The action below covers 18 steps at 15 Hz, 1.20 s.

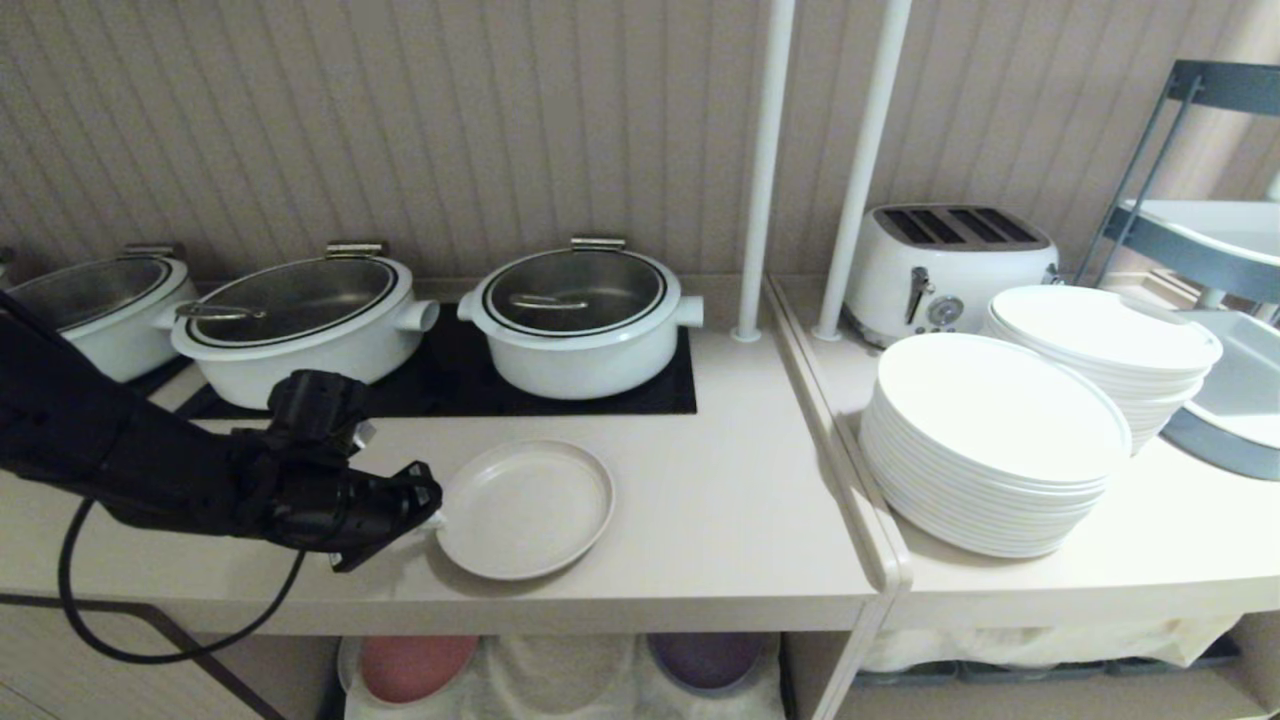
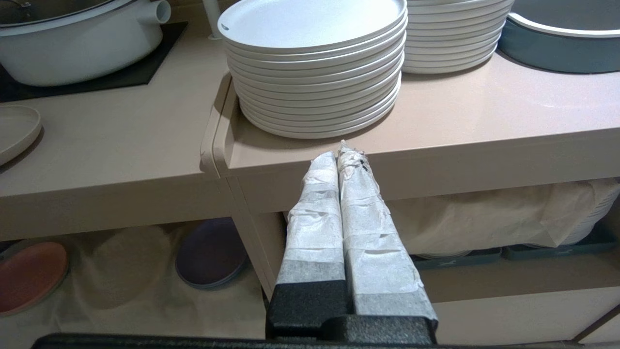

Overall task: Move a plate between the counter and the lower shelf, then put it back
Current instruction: Put the plate

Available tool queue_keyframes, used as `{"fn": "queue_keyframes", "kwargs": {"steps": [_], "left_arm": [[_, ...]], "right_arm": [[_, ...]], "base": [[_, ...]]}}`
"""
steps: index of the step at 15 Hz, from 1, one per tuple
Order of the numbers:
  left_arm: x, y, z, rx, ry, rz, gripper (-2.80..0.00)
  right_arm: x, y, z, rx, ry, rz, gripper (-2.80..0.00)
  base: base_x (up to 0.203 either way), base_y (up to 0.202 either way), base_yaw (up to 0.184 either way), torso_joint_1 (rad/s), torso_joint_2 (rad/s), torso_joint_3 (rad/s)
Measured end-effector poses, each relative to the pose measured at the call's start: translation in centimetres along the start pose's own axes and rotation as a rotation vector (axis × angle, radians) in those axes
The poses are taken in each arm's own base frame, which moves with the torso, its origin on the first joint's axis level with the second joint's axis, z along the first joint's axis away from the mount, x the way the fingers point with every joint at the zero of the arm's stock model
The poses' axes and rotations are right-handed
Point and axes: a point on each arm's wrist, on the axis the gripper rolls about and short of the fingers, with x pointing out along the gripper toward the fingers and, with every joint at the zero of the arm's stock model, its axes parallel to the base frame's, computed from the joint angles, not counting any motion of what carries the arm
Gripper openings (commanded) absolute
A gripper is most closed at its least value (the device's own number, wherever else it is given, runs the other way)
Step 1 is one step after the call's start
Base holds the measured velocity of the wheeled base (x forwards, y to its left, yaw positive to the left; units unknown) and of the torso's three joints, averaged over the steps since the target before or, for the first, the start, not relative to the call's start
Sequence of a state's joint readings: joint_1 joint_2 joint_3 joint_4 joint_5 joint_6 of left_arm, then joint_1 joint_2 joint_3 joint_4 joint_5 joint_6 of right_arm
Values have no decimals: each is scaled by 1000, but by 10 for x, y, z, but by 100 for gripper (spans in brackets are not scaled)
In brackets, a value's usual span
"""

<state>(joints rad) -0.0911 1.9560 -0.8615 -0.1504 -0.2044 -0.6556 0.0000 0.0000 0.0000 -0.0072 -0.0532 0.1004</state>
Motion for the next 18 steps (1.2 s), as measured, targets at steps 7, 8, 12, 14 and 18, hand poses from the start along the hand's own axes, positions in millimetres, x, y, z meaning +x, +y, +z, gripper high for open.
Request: {"fn": "queue_keyframes", "kwargs": {"steps": [7, 8, 12, 14, 18], "left_arm": [[2, 2, -3, -1, 13, 7, -280], [2, 2, -4, 0, 16, 7, 0], [3, 3, -6, -1, 22, 13, 0], [3, 3, -6, -1, 21, 14, 0], [-2, 1, -4, 2, 4, 8, 0]], "right_arm": [[0, 0, 0, 0, 0, 0, -280], [0, 0, 0, 0, 0, 0, -280], [0, 0, 0, 0, 0, 0, -280], [0, 0, 0, 0, 0, 0, -280], [0, 0, 0, 0, 0, 0, -280]], "base": [[0, 0, 0, 0, 0, 0], [0, 0, 0, 0, 0, 0], [0, 0, 0, 0, 0, 0], [0, 0, 0, 0, 0, 0], [0, 0, 0, 0, 0, 0]]}}
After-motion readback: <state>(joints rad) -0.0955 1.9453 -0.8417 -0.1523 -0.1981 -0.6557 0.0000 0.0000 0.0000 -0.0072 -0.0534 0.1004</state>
